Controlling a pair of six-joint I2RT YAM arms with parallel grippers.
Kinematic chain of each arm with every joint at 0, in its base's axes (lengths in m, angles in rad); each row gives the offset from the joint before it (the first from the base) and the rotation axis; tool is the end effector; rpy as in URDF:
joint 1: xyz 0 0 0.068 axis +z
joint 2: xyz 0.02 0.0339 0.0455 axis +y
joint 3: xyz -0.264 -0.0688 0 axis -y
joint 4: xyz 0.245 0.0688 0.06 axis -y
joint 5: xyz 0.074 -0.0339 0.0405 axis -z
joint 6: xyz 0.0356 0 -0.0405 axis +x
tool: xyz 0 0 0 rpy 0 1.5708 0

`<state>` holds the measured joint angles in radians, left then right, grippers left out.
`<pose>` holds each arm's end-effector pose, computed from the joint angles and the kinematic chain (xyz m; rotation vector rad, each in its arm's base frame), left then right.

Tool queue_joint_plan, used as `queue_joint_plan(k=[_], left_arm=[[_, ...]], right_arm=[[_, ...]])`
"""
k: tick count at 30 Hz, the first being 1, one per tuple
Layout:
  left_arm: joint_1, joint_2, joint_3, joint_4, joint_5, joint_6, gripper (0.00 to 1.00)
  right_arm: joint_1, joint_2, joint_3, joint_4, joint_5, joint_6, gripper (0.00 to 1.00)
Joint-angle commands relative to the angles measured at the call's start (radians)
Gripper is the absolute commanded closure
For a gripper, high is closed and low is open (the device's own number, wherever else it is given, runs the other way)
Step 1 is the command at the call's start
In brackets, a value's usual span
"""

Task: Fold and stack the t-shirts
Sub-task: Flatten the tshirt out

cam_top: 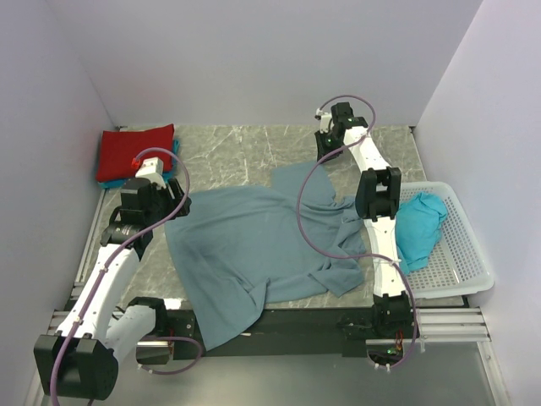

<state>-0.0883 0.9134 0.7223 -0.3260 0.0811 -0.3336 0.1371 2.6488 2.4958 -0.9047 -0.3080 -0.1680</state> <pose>0.2047 -0.0210 0.2807 -0.2081 2.0938 -0.3397 0.5501 0.0868 0.1663 -0.4994 2.5521 0.3928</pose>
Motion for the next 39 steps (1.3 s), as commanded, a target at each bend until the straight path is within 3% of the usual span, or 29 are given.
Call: queue_joint_plan(k=[1,6,10,13,17,20,24,29,39], left_arm=[[-0.001,-0.001,0.028,0.022,-0.010,0.015,0.33],[0.002,-0.004,0.017,0.038,-0.018,-0.001,0.33],[0.054,0.025,0.011,0.051,-0.049,-0.038,0.33],[0.183,0.090,0.016,0.071,0.012,-0.094,0.35],[0.367,0.224,0.029,0.131,0.141,-0.139,0.46],[0.421,0.382,0.095,0.133,0.158,-0.121,0.52],[0.429,0.594,0.186,0.168,0.196,-0.090,0.54],[0.414,0.706,0.241,0.220,0.235,-0.053,0.53],[0.340,0.903,0.361,0.144,0.180,0.010,0.55]], right_arm=[[0.010,-0.004,0.009,-0.019,-0.006,-0.015,0.80],[0.010,-0.021,-0.020,0.007,0.003,-0.016,1.00],[0.007,-0.065,-0.035,0.032,0.024,-0.027,1.00],[0.001,-0.143,-0.112,0.078,0.011,-0.028,1.00],[-0.004,-0.205,-0.166,0.107,-0.041,-0.028,1.00],[-0.004,-0.199,-0.137,0.075,-0.103,-0.015,1.00],[0.002,-0.205,-0.138,0.064,-0.128,-0.008,1.00],[0.002,-0.233,-0.176,0.072,-0.144,-0.010,1.00],[0.004,-0.230,-0.173,0.070,-0.171,-0.002,1.00]])
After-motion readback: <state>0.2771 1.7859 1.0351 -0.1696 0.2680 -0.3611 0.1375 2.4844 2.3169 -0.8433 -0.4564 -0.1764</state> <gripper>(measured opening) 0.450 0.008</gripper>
